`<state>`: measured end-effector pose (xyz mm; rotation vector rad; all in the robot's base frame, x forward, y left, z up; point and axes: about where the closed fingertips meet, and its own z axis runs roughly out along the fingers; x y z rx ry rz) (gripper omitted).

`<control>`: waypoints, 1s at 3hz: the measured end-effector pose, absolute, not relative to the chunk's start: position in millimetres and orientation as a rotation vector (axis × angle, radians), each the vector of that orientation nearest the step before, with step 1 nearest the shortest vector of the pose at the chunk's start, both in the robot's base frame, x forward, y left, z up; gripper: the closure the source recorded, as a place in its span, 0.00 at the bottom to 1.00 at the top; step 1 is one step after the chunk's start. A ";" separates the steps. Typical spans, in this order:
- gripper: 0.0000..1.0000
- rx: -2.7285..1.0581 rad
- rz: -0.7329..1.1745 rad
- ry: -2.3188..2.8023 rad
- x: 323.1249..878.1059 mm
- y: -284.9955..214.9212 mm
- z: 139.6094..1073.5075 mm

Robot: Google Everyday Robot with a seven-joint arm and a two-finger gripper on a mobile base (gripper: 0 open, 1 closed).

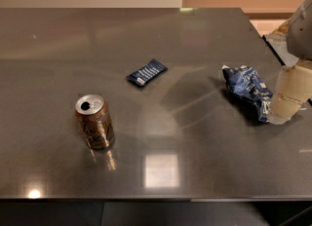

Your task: Pick orange can

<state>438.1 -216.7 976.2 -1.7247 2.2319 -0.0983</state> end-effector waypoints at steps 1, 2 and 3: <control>0.00 -1.725 -0.098 2.231 438.2 -216.5 976.2; 0.00 -1.761 -0.072 2.176 442.0 -203.8 976.9; 0.00 -1.804 -0.003 2.086 449.5 -177.6 972.1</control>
Offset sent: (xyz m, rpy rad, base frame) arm 0.0086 0.0292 -0.0041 0.0495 0.0006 0.1148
